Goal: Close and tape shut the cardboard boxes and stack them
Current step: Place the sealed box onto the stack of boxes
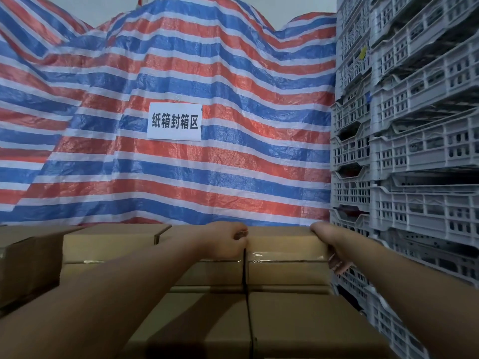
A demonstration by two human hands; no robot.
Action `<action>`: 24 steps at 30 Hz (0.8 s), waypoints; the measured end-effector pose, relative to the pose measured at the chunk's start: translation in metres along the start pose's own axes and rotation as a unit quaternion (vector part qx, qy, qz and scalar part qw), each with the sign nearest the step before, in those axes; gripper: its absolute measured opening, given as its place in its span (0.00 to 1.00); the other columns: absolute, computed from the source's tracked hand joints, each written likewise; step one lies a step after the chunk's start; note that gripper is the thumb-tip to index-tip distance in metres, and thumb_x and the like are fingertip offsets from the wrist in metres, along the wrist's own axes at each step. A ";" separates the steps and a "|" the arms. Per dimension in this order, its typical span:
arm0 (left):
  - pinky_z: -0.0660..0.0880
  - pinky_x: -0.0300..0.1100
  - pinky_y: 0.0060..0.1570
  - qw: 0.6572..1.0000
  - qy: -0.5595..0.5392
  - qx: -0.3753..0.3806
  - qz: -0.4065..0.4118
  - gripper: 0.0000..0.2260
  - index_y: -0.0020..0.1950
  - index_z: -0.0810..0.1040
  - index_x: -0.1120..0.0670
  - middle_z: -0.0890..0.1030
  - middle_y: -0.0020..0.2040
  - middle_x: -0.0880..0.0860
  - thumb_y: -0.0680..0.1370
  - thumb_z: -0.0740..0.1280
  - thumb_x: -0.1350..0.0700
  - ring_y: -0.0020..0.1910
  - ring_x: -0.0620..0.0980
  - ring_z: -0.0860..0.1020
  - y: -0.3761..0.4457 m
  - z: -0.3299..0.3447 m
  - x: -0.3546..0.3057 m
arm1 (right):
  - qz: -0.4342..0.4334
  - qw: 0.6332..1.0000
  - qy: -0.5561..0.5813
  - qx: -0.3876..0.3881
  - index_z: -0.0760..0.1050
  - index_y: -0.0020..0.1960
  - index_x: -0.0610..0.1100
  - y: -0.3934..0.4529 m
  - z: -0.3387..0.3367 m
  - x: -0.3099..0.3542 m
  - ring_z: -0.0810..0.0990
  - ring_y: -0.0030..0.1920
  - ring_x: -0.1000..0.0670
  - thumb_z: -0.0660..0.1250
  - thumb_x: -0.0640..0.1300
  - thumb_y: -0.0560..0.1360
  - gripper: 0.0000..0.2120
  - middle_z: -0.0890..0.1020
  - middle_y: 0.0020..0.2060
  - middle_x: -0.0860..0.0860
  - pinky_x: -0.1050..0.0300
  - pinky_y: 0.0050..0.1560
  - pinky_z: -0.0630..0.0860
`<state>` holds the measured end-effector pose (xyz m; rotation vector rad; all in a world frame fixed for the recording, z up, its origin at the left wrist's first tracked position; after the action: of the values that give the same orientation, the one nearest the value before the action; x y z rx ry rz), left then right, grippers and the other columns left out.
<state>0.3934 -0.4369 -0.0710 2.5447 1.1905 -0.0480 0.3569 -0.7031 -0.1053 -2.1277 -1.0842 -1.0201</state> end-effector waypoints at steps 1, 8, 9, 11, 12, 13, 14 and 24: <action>0.67 0.45 0.62 1.000 -0.008 0.002 0.002 0.23 0.74 0.65 0.48 0.72 0.71 0.49 0.81 0.58 0.42 0.68 0.50 0.71 -0.002 -0.001 0.000 | -0.029 0.999 -0.003 -0.033 0.72 0.61 0.37 -0.003 -0.006 0.006 0.79 0.45 0.40 0.54 0.58 0.81 0.26 0.79 0.47 0.39 0.50 0.45 0.78; 0.71 0.48 0.61 0.979 0.189 -0.071 -0.006 0.30 0.75 0.60 0.48 0.71 0.70 0.51 0.77 0.66 0.43 0.65 0.53 0.73 -0.035 -0.025 0.015 | -0.267 0.907 -0.174 -0.275 0.73 0.40 0.45 -0.058 -0.030 0.069 0.75 0.36 0.48 0.56 0.52 0.81 0.17 0.78 0.39 0.45 0.57 0.36 0.70; 0.71 0.49 0.61 0.979 0.187 -0.073 -0.015 0.28 0.75 0.60 0.48 0.71 0.71 0.51 0.78 0.64 0.43 0.65 0.54 0.73 -0.042 -0.029 0.018 | -0.311 0.890 -0.188 -0.276 0.71 0.38 0.47 -0.071 -0.020 0.080 0.75 0.36 0.50 0.57 0.51 0.81 0.15 0.78 0.38 0.46 0.58 0.35 0.69; 0.72 0.49 0.60 0.981 0.177 -0.073 -0.040 0.25 0.74 0.63 0.48 0.71 0.71 0.52 0.79 0.62 0.43 0.65 0.54 0.73 -0.061 -0.040 0.021 | -0.392 0.862 -0.218 -0.236 0.76 0.43 0.47 -0.098 0.011 0.100 0.77 0.39 0.53 0.59 0.49 0.80 0.11 0.81 0.43 0.47 0.59 0.36 0.71; 0.72 0.48 0.59 0.982 0.168 -0.076 -0.052 0.24 0.74 0.63 0.48 0.71 0.71 0.52 0.80 0.62 0.44 0.65 0.54 0.73 -0.072 -0.046 0.022 | -0.428 0.850 -0.234 -0.200 0.78 0.51 0.46 -0.110 0.031 0.109 0.79 0.46 0.51 0.60 0.49 0.80 0.10 0.82 0.50 0.47 0.57 0.43 0.75; 0.73 0.47 0.59 0.982 0.155 -0.083 -0.065 0.23 0.74 0.63 0.47 0.71 0.70 0.51 0.80 0.61 0.45 0.65 0.53 0.73 -0.084 -0.053 0.022 | -0.455 0.840 -0.249 -0.161 0.78 0.60 0.45 -0.122 0.052 0.115 0.79 0.53 0.49 0.60 0.49 0.81 0.13 0.80 0.56 0.47 0.55 0.52 0.76; 0.73 0.46 0.58 0.983 0.143 -0.086 -0.079 0.21 0.73 0.65 0.46 0.72 0.69 0.50 0.81 0.60 0.45 0.63 0.52 0.74 -0.098 -0.059 0.022 | -0.471 0.834 -0.260 -0.121 0.75 0.66 0.45 -0.132 0.072 0.118 0.77 0.58 0.48 0.60 0.50 0.81 0.17 0.78 0.61 0.48 0.54 0.58 0.75; 0.78 0.45 0.51 0.985 0.115 -0.086 -0.097 0.11 0.53 0.79 0.49 0.80 0.47 0.48 0.81 0.60 0.46 0.46 0.49 0.78 -0.246 -0.083 0.031 | -0.413 0.769 -0.483 -0.069 0.75 0.64 0.53 -0.188 0.160 0.103 0.71 0.66 0.48 0.60 0.57 0.79 0.17 0.73 0.67 0.49 0.48 0.70 0.66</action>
<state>0.2195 -0.2413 -0.0673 2.3242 1.4590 0.2970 0.3004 -0.4415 -0.0898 -2.3203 -2.6681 -0.1741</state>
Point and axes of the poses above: each hand's wrist, its own y-axis towards the middle knuckle, its own z-axis out of the palm, x = y × z, the point moved 8 cm from there along y, towards the middle knuckle
